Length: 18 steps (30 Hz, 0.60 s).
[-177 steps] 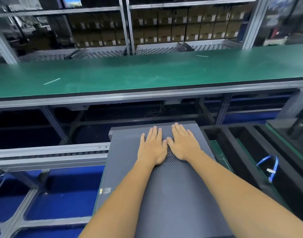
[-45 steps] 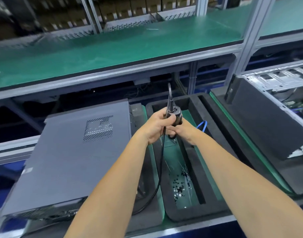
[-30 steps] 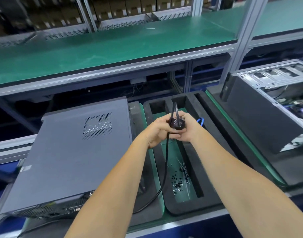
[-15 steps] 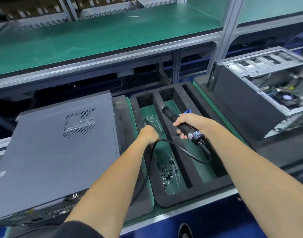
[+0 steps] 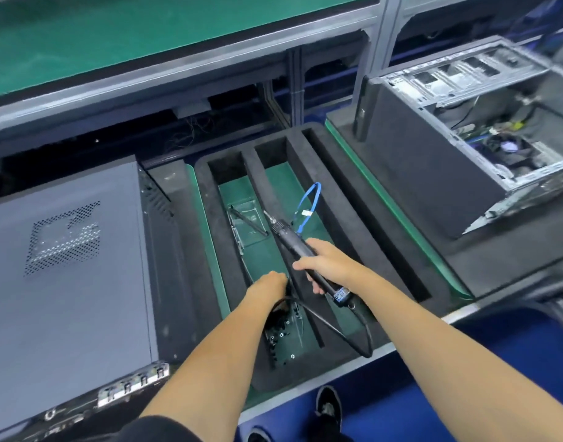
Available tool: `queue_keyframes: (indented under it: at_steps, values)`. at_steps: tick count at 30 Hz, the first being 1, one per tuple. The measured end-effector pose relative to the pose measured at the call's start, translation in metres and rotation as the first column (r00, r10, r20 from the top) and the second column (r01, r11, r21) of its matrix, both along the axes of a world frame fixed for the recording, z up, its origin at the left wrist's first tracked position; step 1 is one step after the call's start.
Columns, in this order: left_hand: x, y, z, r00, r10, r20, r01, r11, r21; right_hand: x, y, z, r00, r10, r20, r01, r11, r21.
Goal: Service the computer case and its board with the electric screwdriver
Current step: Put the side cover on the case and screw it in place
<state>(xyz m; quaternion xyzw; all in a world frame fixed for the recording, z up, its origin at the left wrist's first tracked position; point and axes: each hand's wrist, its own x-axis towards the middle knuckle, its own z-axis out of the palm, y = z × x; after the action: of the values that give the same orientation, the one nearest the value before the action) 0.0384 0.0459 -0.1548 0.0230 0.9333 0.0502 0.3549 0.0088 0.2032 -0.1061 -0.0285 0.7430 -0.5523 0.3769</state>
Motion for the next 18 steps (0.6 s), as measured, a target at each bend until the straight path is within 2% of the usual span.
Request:
queue_keyframes:
  at_steps: [2, 5, 10, 14, 16, 18]
  values:
    - [0.002, 0.002, -0.007, 1.0, -0.021, 0.023, 0.02, 1.0, 0.01, 0.0, -0.004, -0.008, 1.0, -0.001, -0.021, 0.001, 1.0, -0.008]
    - [0.003, 0.003, -0.014, 1.0, -0.014, -0.018, 0.014, 1.0, 0.008, 0.0, -0.012, -0.015, 1.0, -0.001, -0.026, 0.0, 0.999, -0.045]
    - [0.002, 0.005, -0.016, 1.0, -0.016, -0.023, 0.018, 0.996, 0.089, 0.0, -0.016, -0.019, 0.999, 0.019, -0.034, -0.021, 0.998, -0.058]
    - [0.005, 0.007, -0.01, 1.0, -0.018, 0.013, 0.017, 0.998, 0.056, 0.0, -0.015, -0.016, 0.999, 0.015, -0.033, -0.016, 0.999, -0.049]
    - [0.007, 0.007, -0.007, 0.999, -0.019, -0.029, 0.02, 0.999, 0.044, 0.001, -0.014, -0.016, 0.999, 0.014, -0.035, -0.015, 0.999, -0.051]
    - [0.008, 0.005, -0.004, 0.995, 0.064, -0.079, -0.055, 0.992, 0.109, 0.003, -0.013, -0.015, 0.999, 0.017, -0.041, -0.019, 0.999, -0.049]
